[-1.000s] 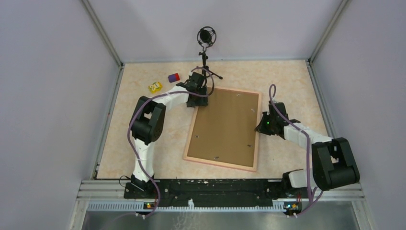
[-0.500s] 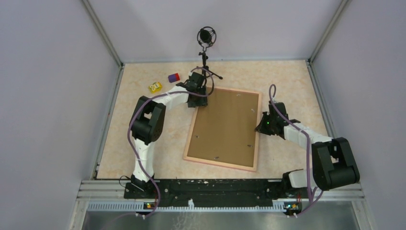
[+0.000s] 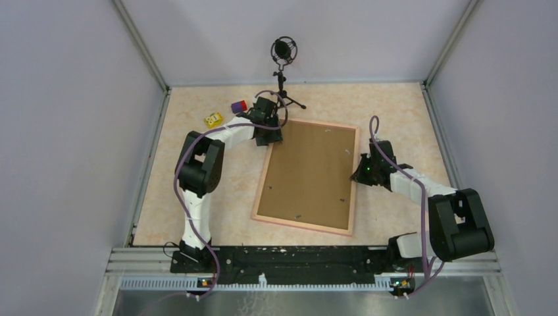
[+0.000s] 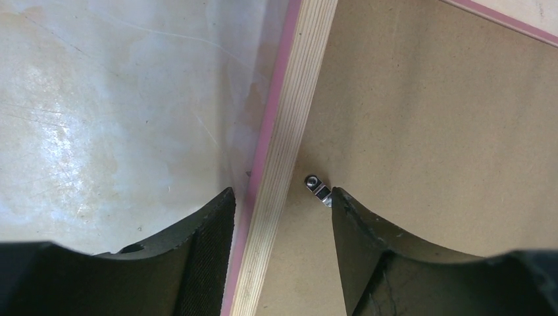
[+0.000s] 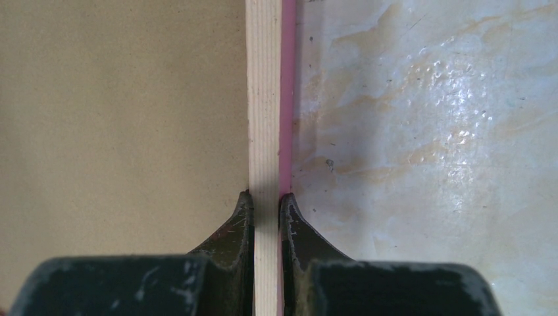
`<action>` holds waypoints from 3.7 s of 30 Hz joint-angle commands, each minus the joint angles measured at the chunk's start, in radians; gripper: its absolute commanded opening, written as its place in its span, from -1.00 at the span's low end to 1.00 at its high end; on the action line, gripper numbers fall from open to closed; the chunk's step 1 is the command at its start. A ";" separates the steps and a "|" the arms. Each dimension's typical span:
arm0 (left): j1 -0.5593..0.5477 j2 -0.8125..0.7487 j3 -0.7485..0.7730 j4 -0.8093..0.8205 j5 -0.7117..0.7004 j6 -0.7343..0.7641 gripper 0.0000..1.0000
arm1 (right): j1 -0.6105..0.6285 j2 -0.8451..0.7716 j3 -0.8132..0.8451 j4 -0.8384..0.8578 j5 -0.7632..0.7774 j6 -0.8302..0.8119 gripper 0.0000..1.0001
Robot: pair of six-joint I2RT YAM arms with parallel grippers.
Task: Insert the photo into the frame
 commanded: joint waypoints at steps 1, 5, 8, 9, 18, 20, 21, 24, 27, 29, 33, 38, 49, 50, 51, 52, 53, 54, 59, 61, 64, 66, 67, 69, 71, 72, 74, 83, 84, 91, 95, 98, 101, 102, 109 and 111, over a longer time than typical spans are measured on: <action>-0.002 0.015 -0.006 0.014 -0.004 0.007 0.20 | 0.011 0.057 -0.047 -0.082 -0.050 -0.018 -1.00; -0.011 0.034 0.015 -0.022 -0.013 0.030 0.35 | 0.011 0.061 -0.045 -0.082 -0.049 -0.019 -1.00; -0.022 0.050 0.034 -0.059 -0.058 0.042 0.33 | 0.012 0.059 -0.045 -0.082 -0.051 -0.020 -1.00; -0.026 0.055 0.042 -0.067 -0.071 0.046 0.32 | 0.012 0.058 -0.046 -0.081 -0.052 -0.021 -1.00; -0.041 0.075 0.073 -0.136 -0.124 0.094 0.06 | 0.012 0.057 -0.045 -0.080 -0.052 -0.021 -1.00; -0.041 0.062 0.060 -0.128 -0.120 0.124 -0.05 | 0.011 0.057 -0.046 -0.078 -0.053 -0.022 -1.00; -0.041 0.055 0.052 -0.125 -0.118 0.138 -0.12 | 0.011 0.057 -0.046 -0.078 -0.053 -0.023 -1.00; -0.037 0.039 0.036 -0.116 -0.125 0.179 -0.31 | 0.011 0.057 -0.045 -0.078 -0.056 -0.023 -1.00; -0.035 0.039 0.041 -0.120 -0.162 0.210 -0.37 | 0.011 0.058 -0.044 -0.075 -0.058 -0.024 -1.00; -0.035 0.043 0.048 -0.124 -0.182 0.225 -0.42 | 0.011 0.059 -0.044 -0.076 -0.061 -0.026 -1.00; -0.037 0.053 0.065 -0.119 -0.211 0.251 -0.62 | 0.011 0.061 -0.045 -0.074 -0.063 -0.027 -1.00; -0.052 0.060 0.074 -0.117 -0.310 0.290 -0.79 | 0.011 0.060 -0.046 -0.074 -0.063 -0.027 -1.00; -0.046 -0.227 -0.066 -0.220 -0.114 0.123 0.37 | 0.011 0.061 -0.045 -0.074 -0.057 -0.027 -1.00; -0.046 -0.270 -0.102 -0.249 -0.108 0.094 0.43 | 0.011 0.061 -0.044 -0.074 -0.058 -0.027 -1.00; -0.046 -0.316 -0.140 -0.280 -0.084 0.061 0.48 | 0.011 0.061 -0.044 -0.073 -0.059 -0.028 -1.00; -0.049 -0.357 -0.186 -0.301 -0.049 0.034 0.58 | 0.011 0.064 -0.045 -0.071 -0.062 -0.029 -1.00; -0.052 -0.393 -0.237 -0.319 -0.005 0.005 0.70 | 0.011 0.064 -0.045 -0.070 -0.065 -0.028 -1.00; -0.058 -0.425 -0.279 -0.346 0.033 -0.029 0.72 | 0.011 0.066 -0.043 -0.070 -0.067 -0.029 -1.00; -0.110 -0.540 -0.449 -0.404 0.120 -0.323 0.66 | 0.012 0.070 -0.046 -0.066 -0.076 -0.032 -1.00; -0.114 -0.581 -0.510 -0.342 0.151 -0.438 0.62 | 0.011 0.067 -0.047 -0.064 -0.079 -0.033 -1.00; -0.115 -0.563 -0.489 -0.370 0.120 -0.566 0.59 | 0.012 0.061 -0.051 -0.059 -0.084 -0.035 -1.00; -0.119 -0.514 -0.450 -0.414 0.108 -0.605 0.59 | 0.013 0.055 -0.054 -0.055 -0.090 -0.036 -1.00; -0.120 -0.491 -0.439 -0.417 0.107 -0.605 0.59 | 0.013 0.055 -0.055 -0.054 -0.090 -0.036 -1.00; -0.125 -0.453 -0.432 -0.413 0.100 -0.606 0.55 | 0.013 0.047 -0.057 -0.052 -0.091 -0.036 -1.00; -0.127 -0.425 -0.435 -0.400 0.084 -0.611 0.48 | 0.013 0.042 -0.060 -0.051 -0.092 -0.035 -1.00; -0.127 -0.413 -0.435 -0.383 0.080 -0.608 0.44 | 0.013 0.037 -0.062 -0.048 -0.093 -0.035 -1.00; -0.127 -0.383 -0.407 -0.392 0.059 -0.586 0.38 | 0.013 0.035 -0.063 -0.047 -0.095 -0.035 -1.00; -0.139 -0.378 -0.357 -0.497 -0.129 -0.534 0.56 | 0.013 0.037 -0.066 -0.041 -0.107 -0.036 -1.00; -0.143 -0.380 -0.358 -0.497 -0.134 -0.526 0.59 | 0.013 0.039 -0.065 -0.040 -0.109 -0.037 -1.00; -0.175 -0.334 -0.375 -0.450 -0.087 -0.511 0.58 | 0.013 0.044 -0.063 -0.039 -0.109 -0.039 -1.00; -0.182 -0.328 -0.389 -0.454 -0.083 -0.513 0.47 | 0.012 0.040 -0.065 -0.040 -0.110 -0.038 -1.00; -0.182 -0.353 -0.410 -0.458 -0.101 -0.515 0.38 | 0.013 0.039 -0.064 -0.038 -0.109 -0.038 -1.00; -0.184 -0.376 -0.427 -0.449 -0.103 -0.497 0.22 | 0.013 0.041 -0.064 -0.038 -0.111 -0.039 -1.00; -0.183 -0.380 -0.433 -0.447 -0.106 -0.487 0.12 | 0.013 0.041 -0.064 -0.039 -0.112 -0.039 -1.00; -0.183 -0.394 -0.473 -0.391 -0.133 -0.358 -0.35 | 0.013 0.041 -0.066 -0.035 -0.118 -0.039 -1.00; -0.183 -0.396 -0.460 -0.380 -0.137 -0.312 -0.34 | 0.013 0.041 -0.066 -0.035 -0.117 -0.040 -1.00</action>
